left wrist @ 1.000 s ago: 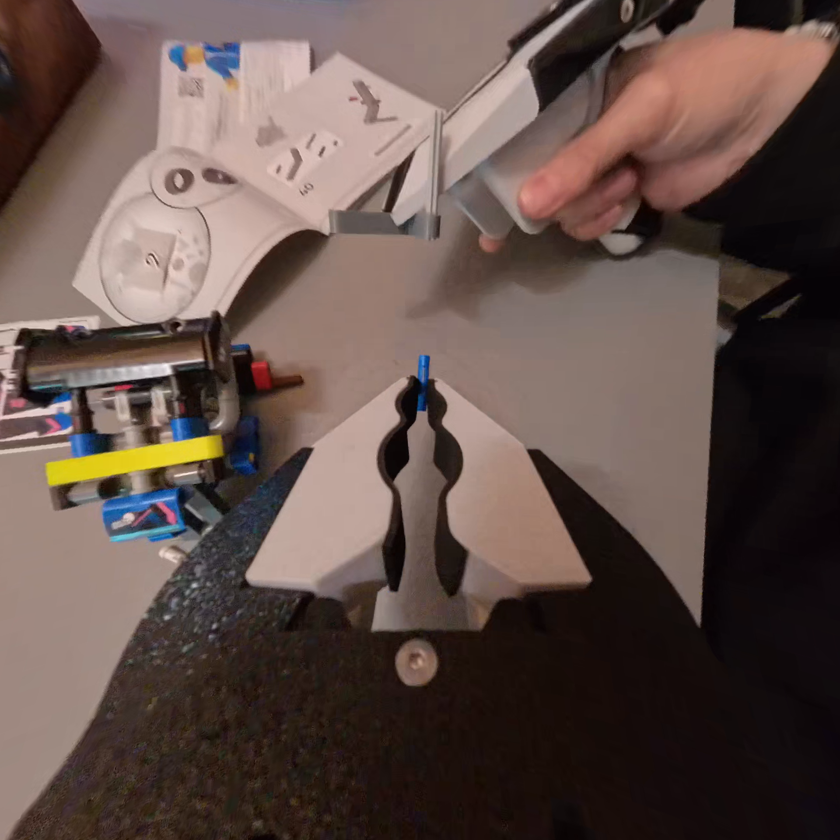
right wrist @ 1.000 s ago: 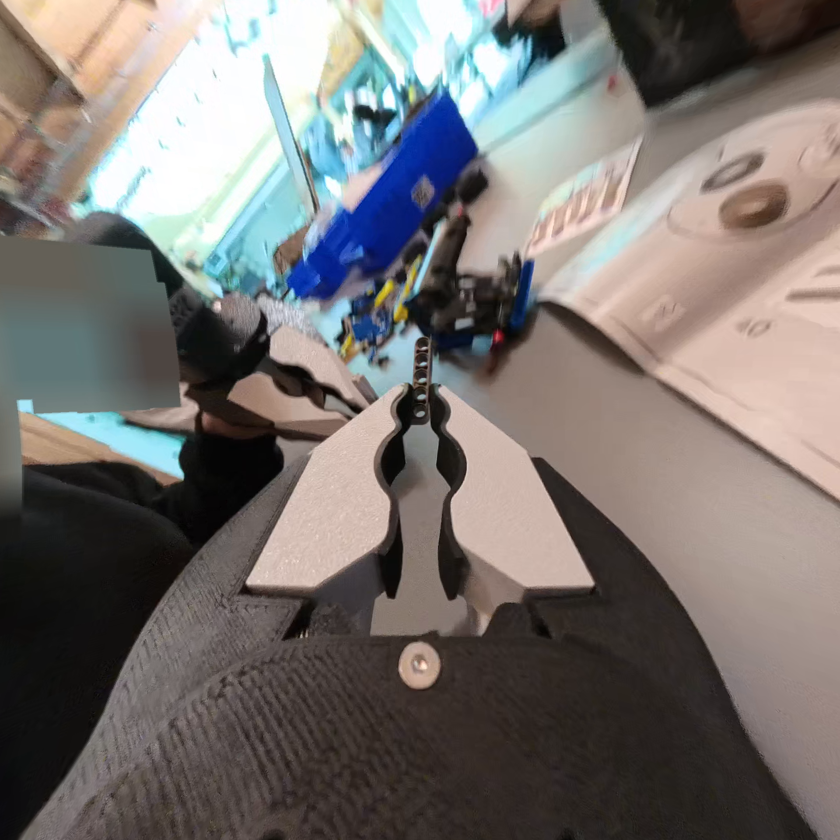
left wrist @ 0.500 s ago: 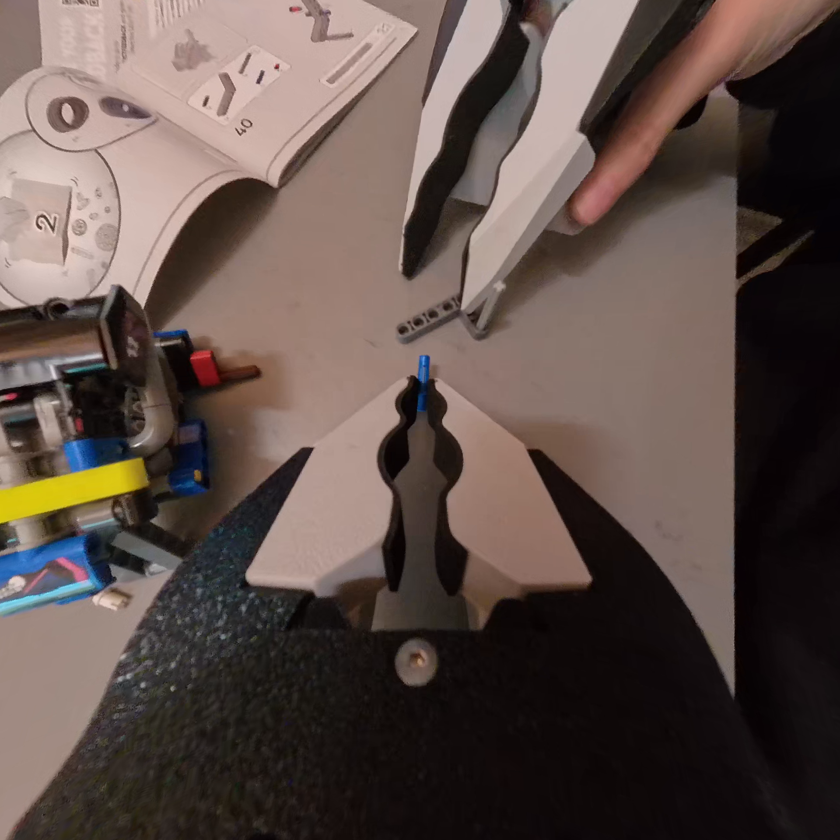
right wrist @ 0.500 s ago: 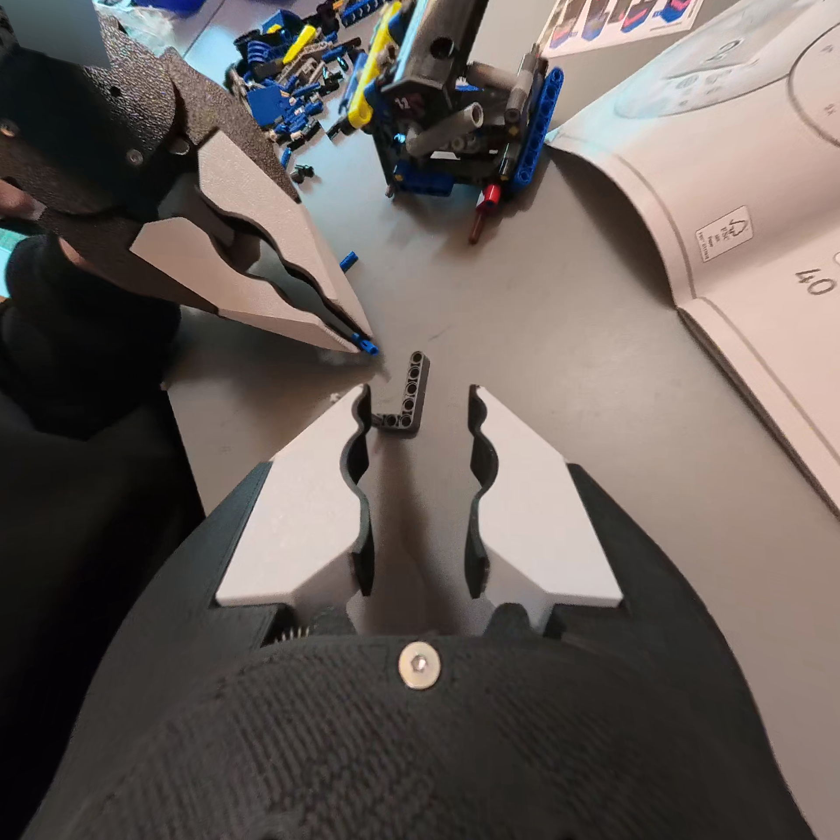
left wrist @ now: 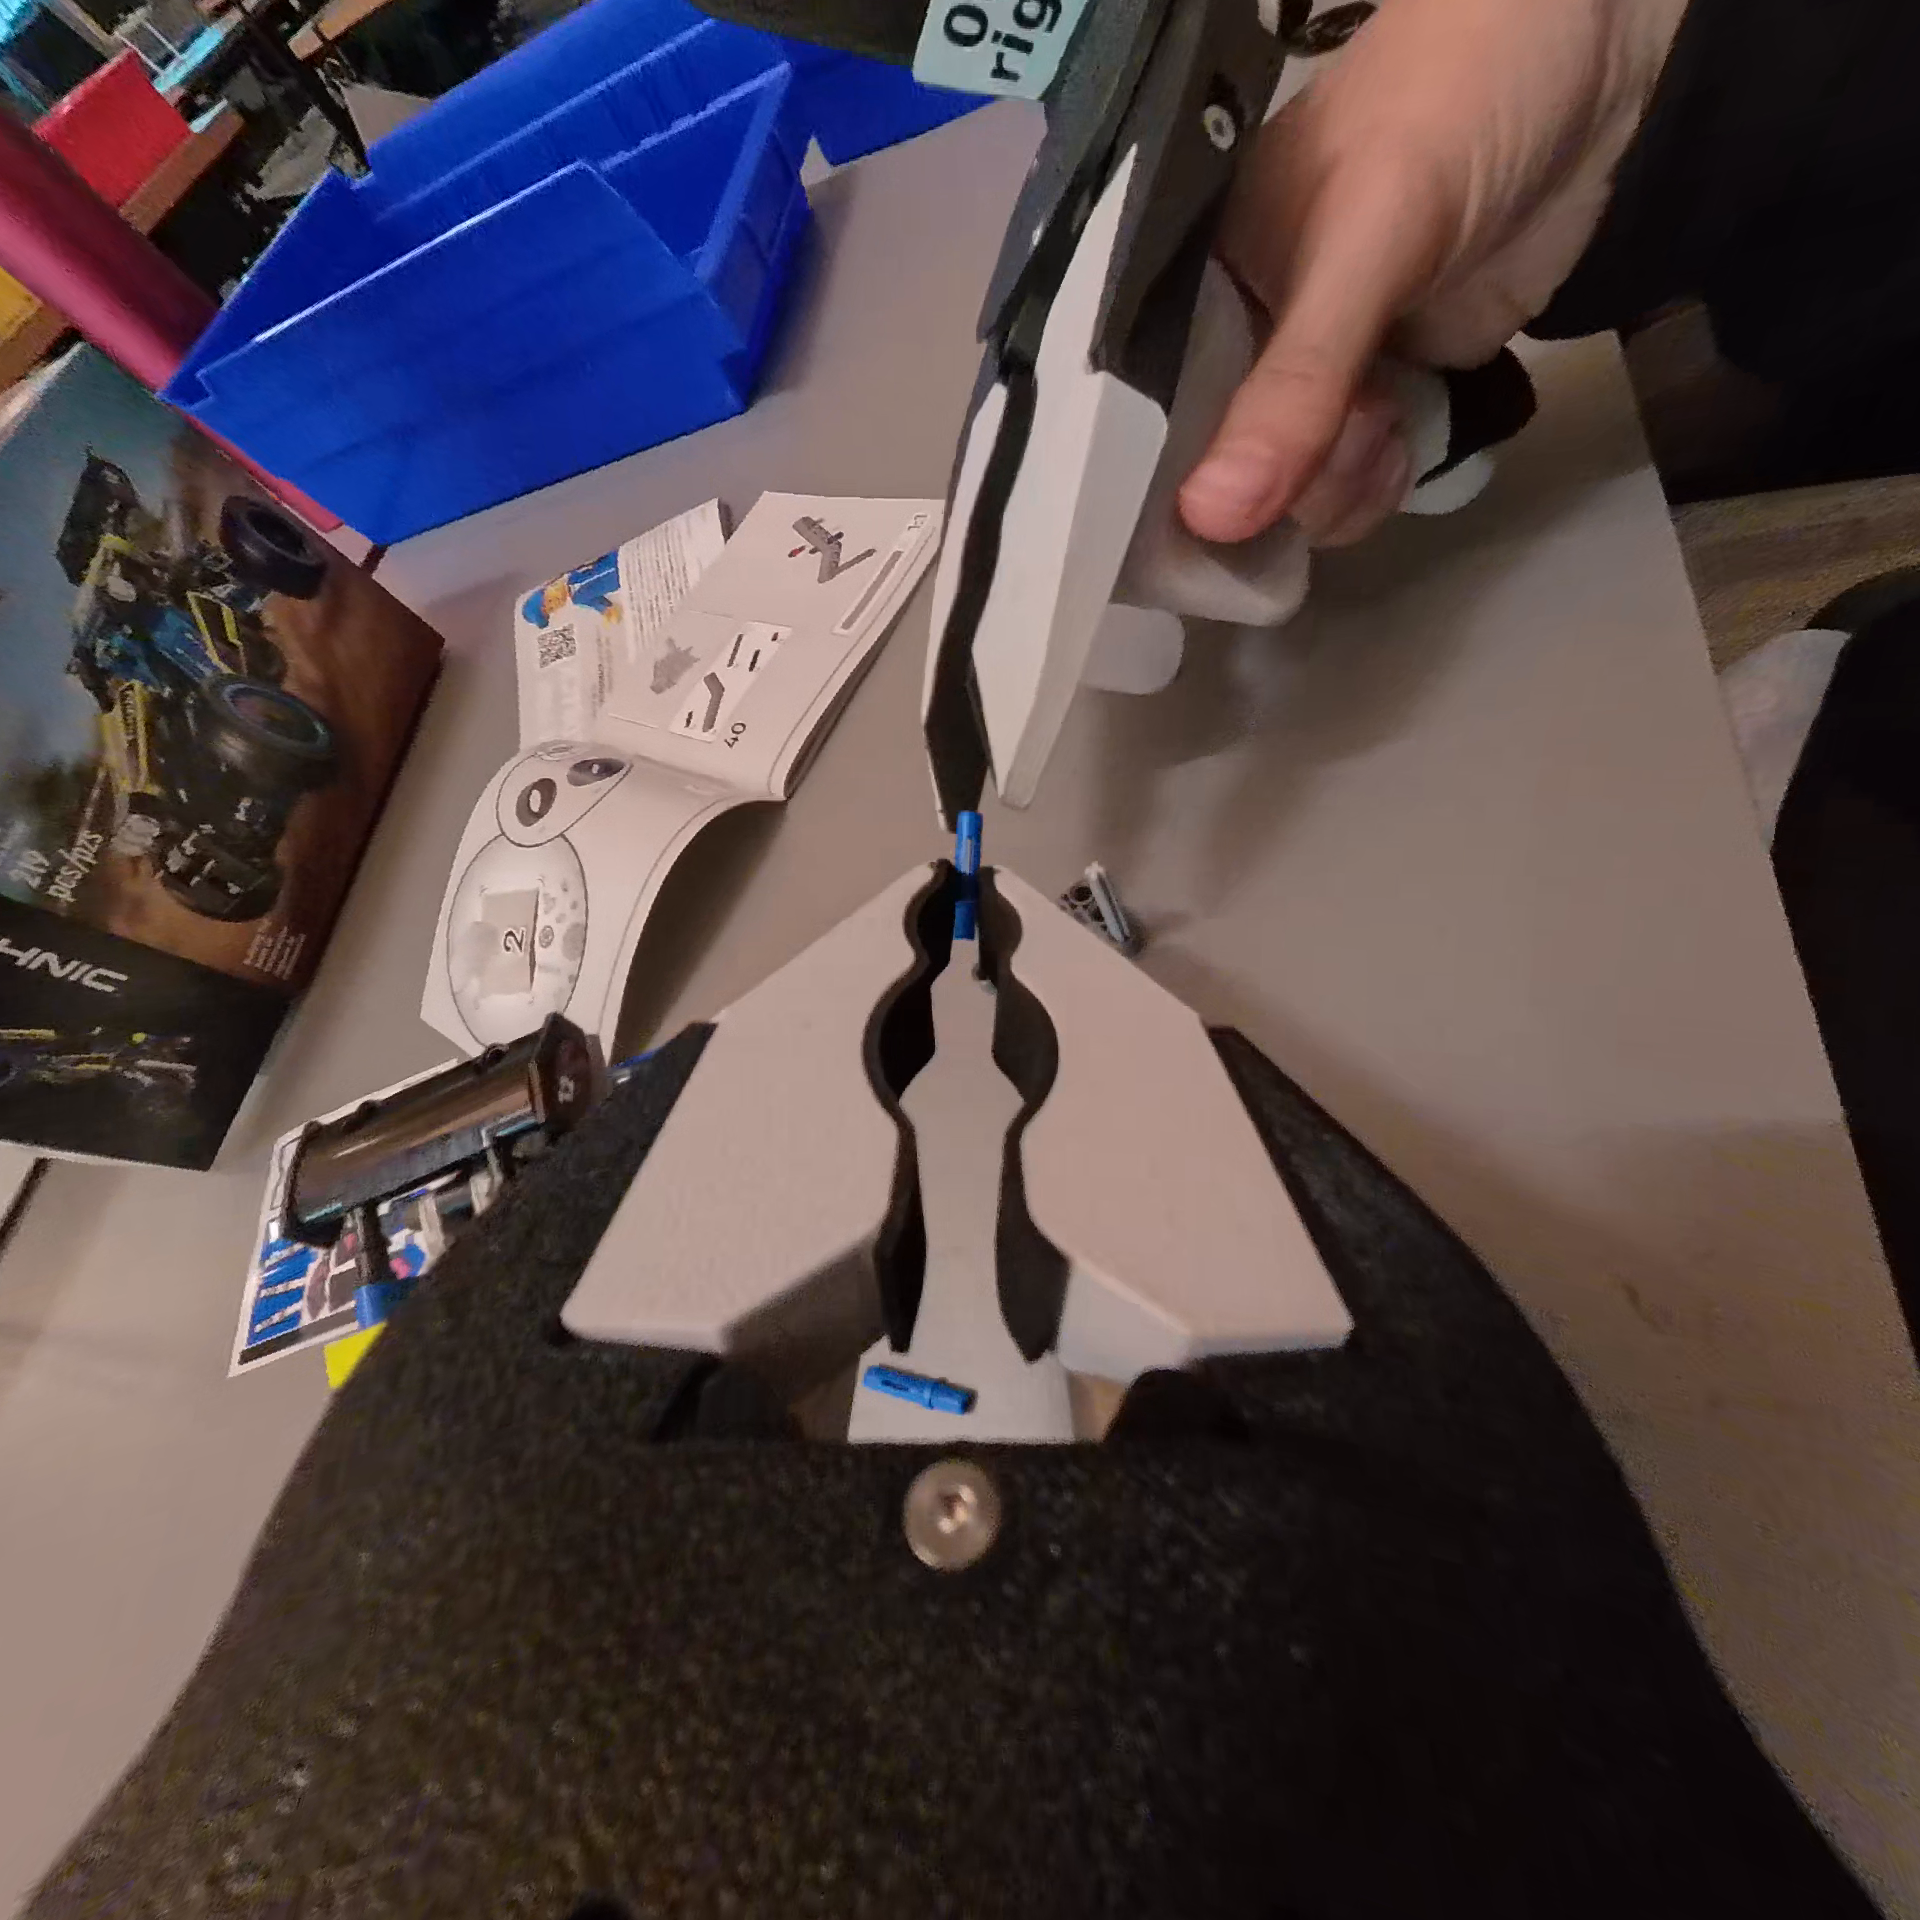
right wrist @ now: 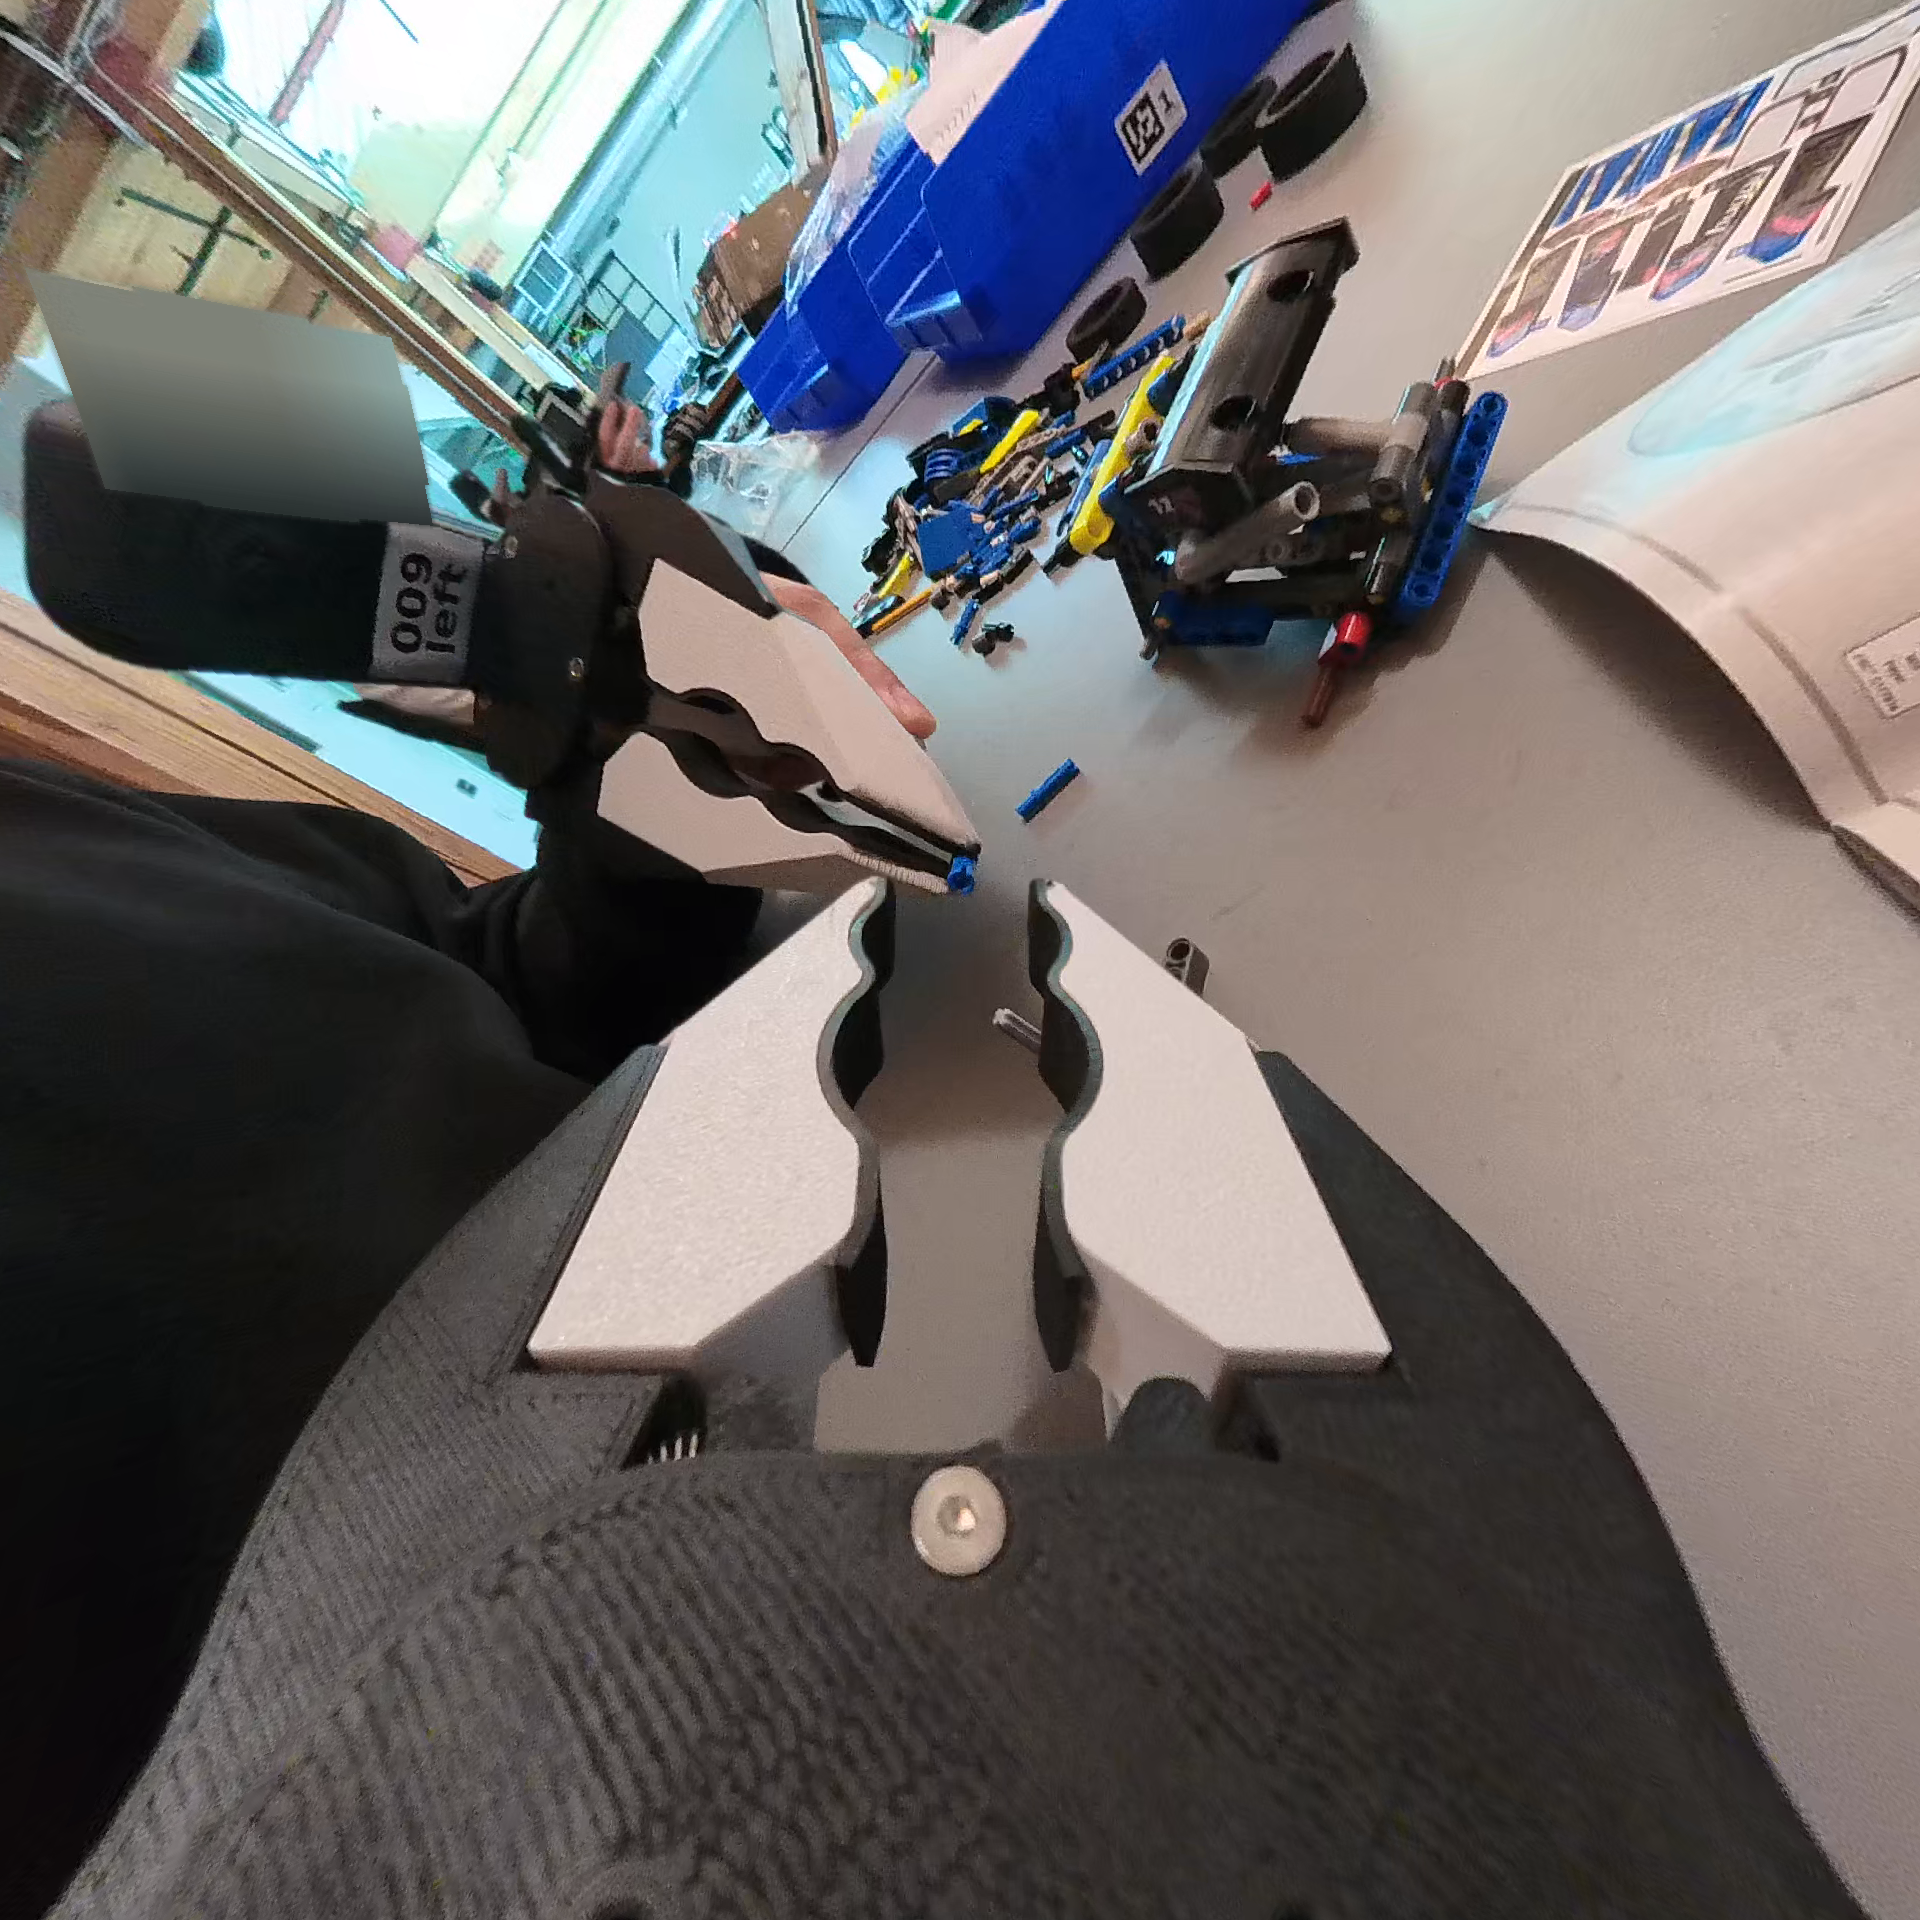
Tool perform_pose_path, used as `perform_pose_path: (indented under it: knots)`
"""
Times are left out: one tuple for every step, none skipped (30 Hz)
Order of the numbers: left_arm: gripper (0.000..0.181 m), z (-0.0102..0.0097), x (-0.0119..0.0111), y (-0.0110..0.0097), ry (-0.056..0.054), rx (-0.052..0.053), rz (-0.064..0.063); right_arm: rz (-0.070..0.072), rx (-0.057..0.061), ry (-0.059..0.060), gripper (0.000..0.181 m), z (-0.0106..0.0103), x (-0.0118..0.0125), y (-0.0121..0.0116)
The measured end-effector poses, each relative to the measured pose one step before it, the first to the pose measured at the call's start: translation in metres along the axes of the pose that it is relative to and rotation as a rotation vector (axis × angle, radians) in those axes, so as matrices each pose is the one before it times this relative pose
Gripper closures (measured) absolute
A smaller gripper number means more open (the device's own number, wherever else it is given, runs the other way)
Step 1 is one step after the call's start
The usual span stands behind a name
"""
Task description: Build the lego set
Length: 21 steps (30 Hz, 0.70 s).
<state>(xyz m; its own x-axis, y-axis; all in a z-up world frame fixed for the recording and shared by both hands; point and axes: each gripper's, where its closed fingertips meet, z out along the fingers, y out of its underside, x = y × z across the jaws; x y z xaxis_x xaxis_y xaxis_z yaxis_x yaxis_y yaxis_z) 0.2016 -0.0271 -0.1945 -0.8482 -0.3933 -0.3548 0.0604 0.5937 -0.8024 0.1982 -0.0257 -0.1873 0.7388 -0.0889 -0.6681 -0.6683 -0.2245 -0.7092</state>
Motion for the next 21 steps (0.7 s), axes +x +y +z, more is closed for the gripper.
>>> perform_pose_path:
  knots:
    - [0.180,0.00029,0.00150,-0.00048,0.0025,-0.0014,0.0099,0.0009,0.0073,-0.0025,0.156,0.00095,-0.00039,-0.00091]
    - [0.180,0.00034,0.00063,-0.00008,-0.0016,-0.0032,0.0057,0.0046,0.0087,-0.0025,0.159,0.00074,-0.00025,-0.00123]
    - [0.180,-0.00024,-0.00004,-0.00085,-0.0068,0.0040,0.0090,0.0049,0.0004,-0.0032,0.163,0.00065,0.00000,0.00013]
    - [0.180,-0.00034,0.00055,-0.00092,0.0014,0.0048,0.0071,0.0010,-0.0015,0.0027,0.169,0.00053,0.00074,0.00060]
    - [0.180,-0.00027,-0.00057,-0.00007,-0.0026,-0.0008,0.0008,-0.0034,-0.0013,-0.0038,0.177,0.00040,-0.00027,0.00059]
    - [0.180,-0.00029,-0.00140,0.00003,-0.0115,-0.0001,0.0048,0.0011,0.0059,-0.0050,0.178,0.00024,-0.00070,-0.00072]
    - [0.180,-0.00015,-0.00047,-0.00013,-0.0053,0.0021,0.0073,-0.0102,-0.0008,0.0020,0.178,-0.00006,0.00014,-0.00007]
    - [0.180,0.00029,0.00068,0.00050,0.0039,-0.0021,-0.0009,-0.0083,-0.0090,0.0061,0.178,0.00011,0.00067,0.00119]
    - [0.180,0.00070,0.00065,0.00093,0.0055,-0.0039,-0.0040,0.0008,-0.0069,0.0069,0.178,0.00015,0.00113,0.00098]
    - [0.180,0.00046,-0.00029,0.00063,-0.0020,0.0005,0.0017,0.0081,0.0038,0.0016,0.178,0.00036,0.00064,-0.00049]
    - [0.179,0.00020,-0.00052,0.00013,-0.0060,0.0054,0.0057,0.0099,0.0076,-0.0039,0.178,0.00003,0.00015,-0.00067]
    - [0.179,0.00004,0.00018,0.00006,-0.0001,0.0034,0.0032,0.0084,-0.0003,-0.0049,0.178,0.00009,-0.00002,0.00049]
    - [0.179,0.00016,0.00035,0.00024,0.0031,-0.0004,-0.0035,0.0055,0.0026,-0.0014,0.178,0.00017,-0.00002,-0.00020]
    - [0.179,0.00014,-0.00008,0.00009,0.0007,0.0001,-0.0062,0.0029,0.0039,-0.0007,0.178,0.00021,-0.00016,-0.00038]
    - [0.178,0.00025,0.00007,0.00012,0.0007,0.0009,-0.0026,0.0007,-0.0016,-0.0042,0.178,0.00038,-0.00076,0.00019]
    - [0.178,0.00051,0.00049,0.00076,0.0027,-0.0040,0.0009,0.0001,0.0004,-0.0086,0.178,0.00046,-0.00174,-0.00023]
    - [0.178,0.00081,0.00016,0.00199,-0.0001,-0.0119,0.0030,0.0020,0.0049,-0.0115,0.178,0.00062,-0.00255,-0.00097]
    - [0.177,0.00086,0.00006,0.00218,-0.0027,-0.0142,0.0062,-0.0029,-0.0021,0.0000,0.178,0.00065,-0.00091,0.00005]
    - [0.178,0.00062,-0.00019,0.00162,-0.0056,-0.0114,0.0083,-0.0091,-0.0103,0.0119,0.178,0.00047,0.00116,0.00124]
    - [0.179,-0.00011,-0.00088,0.00032,-0.0114,-0.0050,0.0122,-0.0016,0.0014,0.0018,0.178,0.00013,-0.00028,-0.00029]
    - [0.179,-0.00039,-0.00084,-0.00061,-0.0096,0.0010,0.0119,-0.0006,0.0053,-0.0020,0.178,-0.00041,-0.00074,-0.00089]
